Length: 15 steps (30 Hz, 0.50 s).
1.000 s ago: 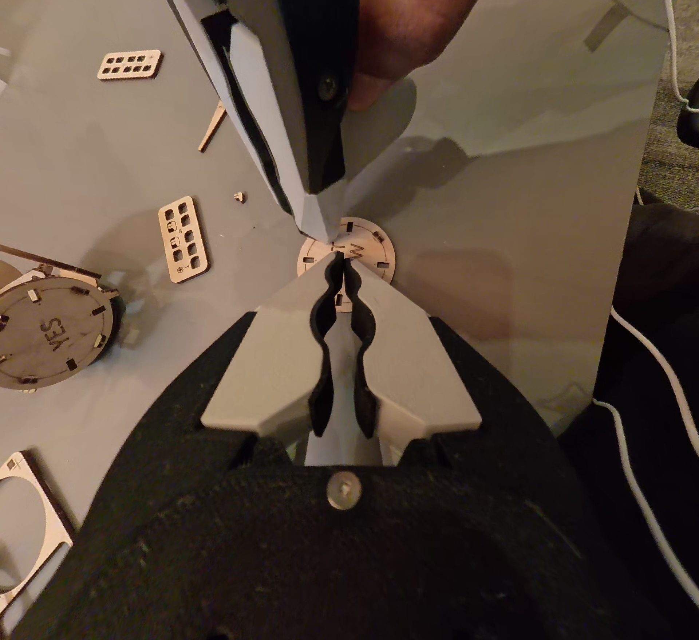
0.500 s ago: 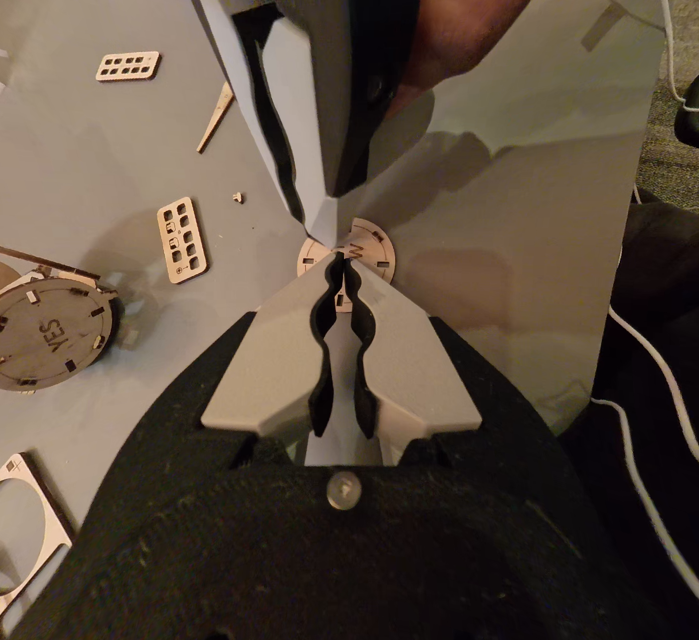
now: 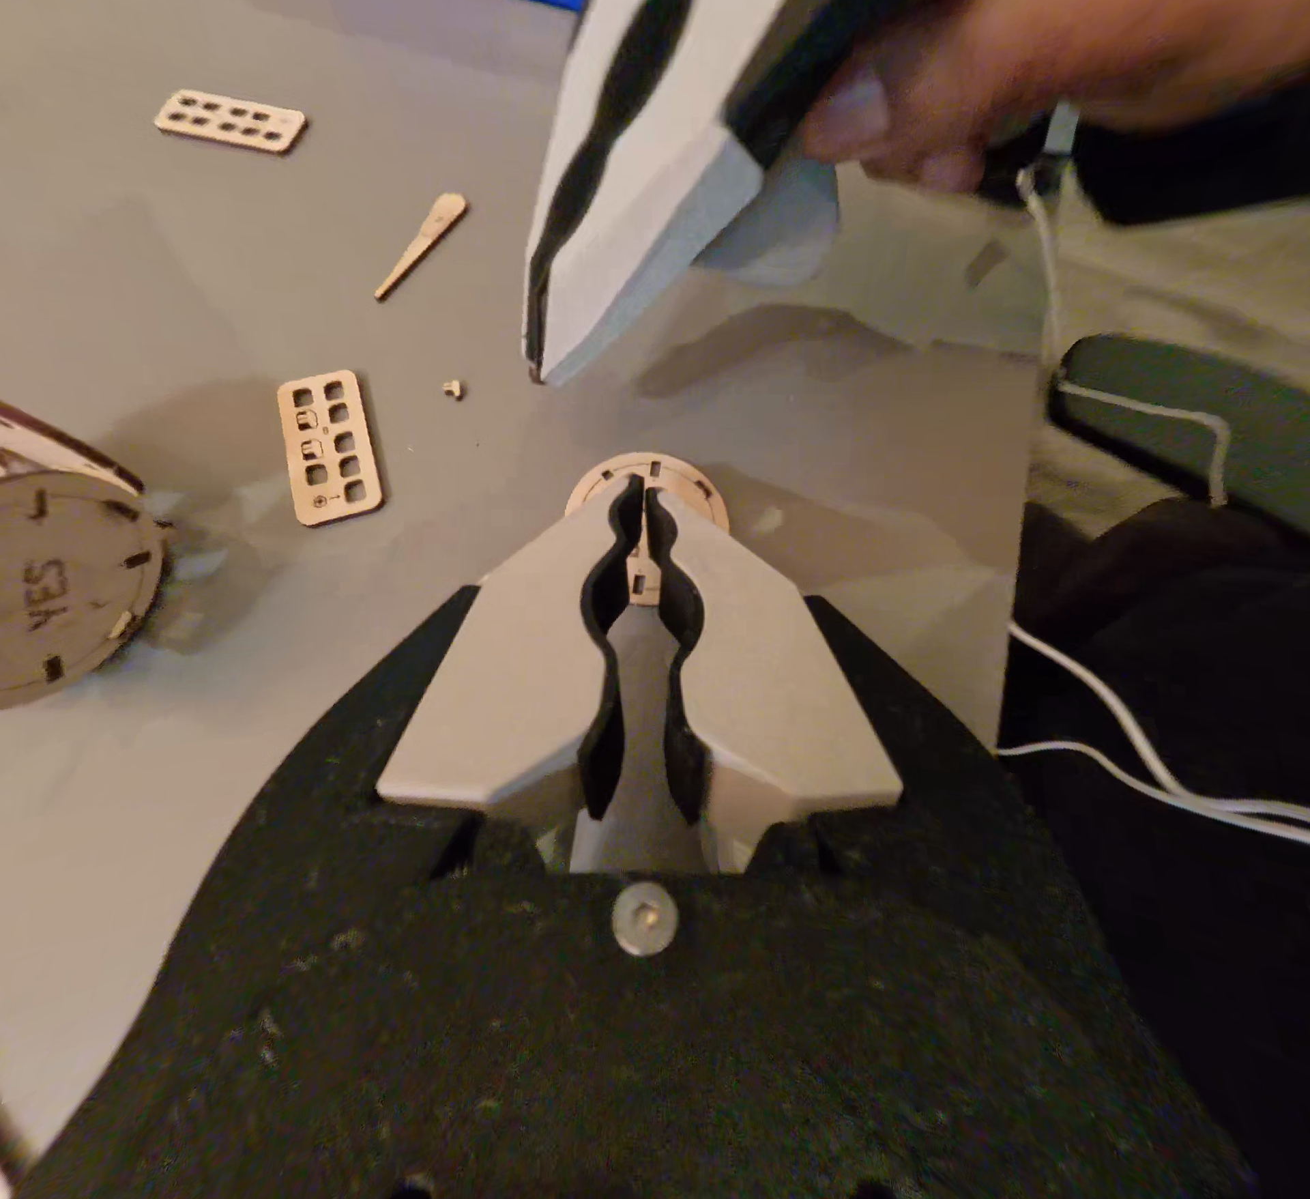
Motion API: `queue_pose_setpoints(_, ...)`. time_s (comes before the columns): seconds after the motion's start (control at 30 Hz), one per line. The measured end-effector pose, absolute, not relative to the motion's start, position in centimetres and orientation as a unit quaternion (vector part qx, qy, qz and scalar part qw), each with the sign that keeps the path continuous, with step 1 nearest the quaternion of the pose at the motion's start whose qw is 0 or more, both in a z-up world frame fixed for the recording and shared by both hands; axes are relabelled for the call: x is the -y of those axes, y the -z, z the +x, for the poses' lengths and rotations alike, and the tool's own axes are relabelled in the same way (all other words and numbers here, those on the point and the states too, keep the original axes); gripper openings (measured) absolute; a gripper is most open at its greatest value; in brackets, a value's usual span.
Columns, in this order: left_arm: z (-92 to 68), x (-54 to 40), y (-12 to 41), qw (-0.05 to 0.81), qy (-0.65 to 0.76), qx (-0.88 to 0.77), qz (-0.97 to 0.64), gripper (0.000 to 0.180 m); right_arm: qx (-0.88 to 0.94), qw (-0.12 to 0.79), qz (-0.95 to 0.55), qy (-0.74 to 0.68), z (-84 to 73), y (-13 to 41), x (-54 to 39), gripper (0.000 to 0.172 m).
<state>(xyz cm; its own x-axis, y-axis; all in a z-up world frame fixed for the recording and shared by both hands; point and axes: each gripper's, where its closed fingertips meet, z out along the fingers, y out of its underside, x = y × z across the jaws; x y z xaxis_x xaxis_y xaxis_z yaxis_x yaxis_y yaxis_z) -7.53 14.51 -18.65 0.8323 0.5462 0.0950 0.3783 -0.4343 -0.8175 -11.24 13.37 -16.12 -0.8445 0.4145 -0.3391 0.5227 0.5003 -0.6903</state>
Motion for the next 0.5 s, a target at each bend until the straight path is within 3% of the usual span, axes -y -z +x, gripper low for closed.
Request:
queue_pose_setpoints(0.23,-9.9,-12.8,14.7,0.542,-0.019,0.323,-0.775,0.002,-0.778,0.102,0.274,0.555,-9.8,11.8,-13.2,0.002)
queue_pose_setpoints(0.4,-8.2,-12.9,8.5,0.698,0.144,0.279,-0.644,0.001,-0.700,0.147,0.233,0.659,-7.7,8.0,-12.9,0.002)
queue_pose_setpoints(0.5,-7.4,-12.4,7.1,0.725,0.272,0.284,-0.565,0.002,-0.709,0.091,0.194,0.672,-7.0,7.3,-13.2,0.002)
